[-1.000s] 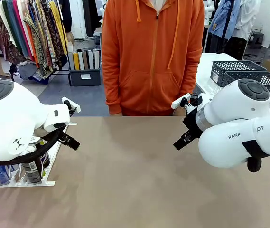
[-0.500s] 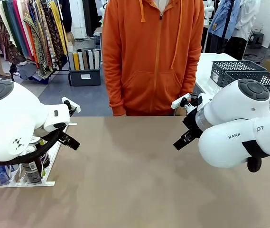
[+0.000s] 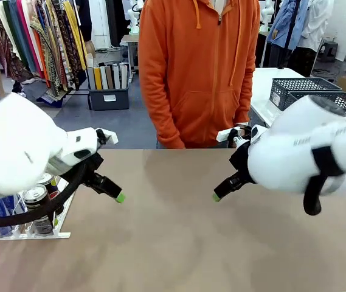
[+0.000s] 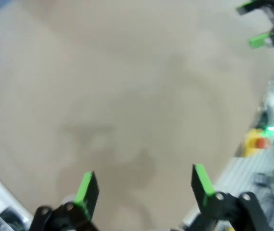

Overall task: Retrieve and store the cans from the dispenser.
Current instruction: Pick up one can from the Automatic Can Dispenser and place it in the middle of the table.

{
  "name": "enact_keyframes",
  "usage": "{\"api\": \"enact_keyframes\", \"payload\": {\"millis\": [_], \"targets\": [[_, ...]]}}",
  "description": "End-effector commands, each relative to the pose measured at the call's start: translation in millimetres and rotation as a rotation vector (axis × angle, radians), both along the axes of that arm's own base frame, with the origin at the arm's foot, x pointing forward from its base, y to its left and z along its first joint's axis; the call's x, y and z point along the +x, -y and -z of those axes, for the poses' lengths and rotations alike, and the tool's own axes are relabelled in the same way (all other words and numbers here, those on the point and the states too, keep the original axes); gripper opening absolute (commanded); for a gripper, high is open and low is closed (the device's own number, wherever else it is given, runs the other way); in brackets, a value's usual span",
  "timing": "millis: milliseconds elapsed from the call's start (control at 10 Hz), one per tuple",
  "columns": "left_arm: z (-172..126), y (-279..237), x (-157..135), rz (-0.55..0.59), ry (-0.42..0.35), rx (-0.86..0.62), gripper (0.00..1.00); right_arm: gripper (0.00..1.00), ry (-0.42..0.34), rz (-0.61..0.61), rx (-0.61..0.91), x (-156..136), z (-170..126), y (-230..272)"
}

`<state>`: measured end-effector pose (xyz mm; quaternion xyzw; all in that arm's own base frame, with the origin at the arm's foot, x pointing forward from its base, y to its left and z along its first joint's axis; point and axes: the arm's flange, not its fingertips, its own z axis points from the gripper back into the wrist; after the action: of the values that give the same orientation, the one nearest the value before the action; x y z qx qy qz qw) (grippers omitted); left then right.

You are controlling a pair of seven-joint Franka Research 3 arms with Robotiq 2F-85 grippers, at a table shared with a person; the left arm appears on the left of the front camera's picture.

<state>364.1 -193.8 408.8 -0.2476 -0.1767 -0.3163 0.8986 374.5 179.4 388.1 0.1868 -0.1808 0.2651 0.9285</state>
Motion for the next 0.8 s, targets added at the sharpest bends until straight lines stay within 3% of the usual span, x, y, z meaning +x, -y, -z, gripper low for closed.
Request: {"api": "enact_keyframes", "payload": {"millis": [0,100,200,300,500,700], "targets": [[-24,-45,11,0.023,-0.121,-0.219,1.00,1.00,-0.103,-0.001,0.282,4,-30,42],[-36,-56,3,0.055,-0.199,-0.274,1.00,1.00,-0.231,-0.033,0.441,-4,-42,55],[-55,-84,-11,0.016,-0.315,-0.298,1.00,1.00,-0.353,-0.011,0.542,-13,-55,80],[-76,-133,-24,-0.022,-0.316,-0.397,1.00,1.00,-0.380,-0.013,0.652,-28,-71,116],[-101,-257,-54,-0.241,-0.199,-0.669,1.00,1.00,-0.265,0.135,0.809,-64,-100,204],[-90,-347,-83,-0.441,-0.125,-0.860,1.00,1.00,-0.196,0.352,0.918,-98,-100,287]]}}
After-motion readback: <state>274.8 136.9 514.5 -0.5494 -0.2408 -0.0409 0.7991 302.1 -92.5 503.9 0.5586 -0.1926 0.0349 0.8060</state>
